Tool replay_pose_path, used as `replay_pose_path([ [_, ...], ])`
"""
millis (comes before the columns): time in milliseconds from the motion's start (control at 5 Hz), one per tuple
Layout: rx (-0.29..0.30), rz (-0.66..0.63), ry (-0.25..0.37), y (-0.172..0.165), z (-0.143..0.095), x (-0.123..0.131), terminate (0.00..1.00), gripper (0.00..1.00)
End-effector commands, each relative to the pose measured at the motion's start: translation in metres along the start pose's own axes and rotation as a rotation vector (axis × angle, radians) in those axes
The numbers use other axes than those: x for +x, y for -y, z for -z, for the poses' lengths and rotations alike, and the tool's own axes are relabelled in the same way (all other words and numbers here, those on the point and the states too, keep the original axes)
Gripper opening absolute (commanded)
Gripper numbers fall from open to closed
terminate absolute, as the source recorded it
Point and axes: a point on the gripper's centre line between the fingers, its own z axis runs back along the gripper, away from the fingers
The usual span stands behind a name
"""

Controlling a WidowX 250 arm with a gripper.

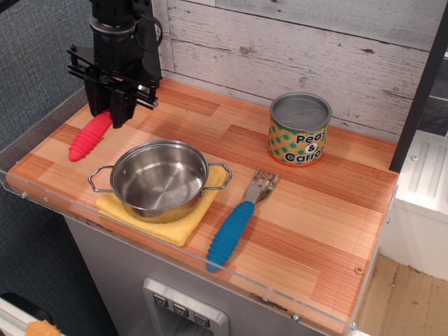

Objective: Move the red spoon to the left of the pot

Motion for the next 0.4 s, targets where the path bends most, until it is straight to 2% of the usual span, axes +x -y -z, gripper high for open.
replay_pose_path([
  [0,0.045,0.018,0.046,-0.026,0.002,0.001,0.00,0.00],
  [200,0.043,0.024,0.058,-0.025,0.014,-0.002,0.00,0.00],
])
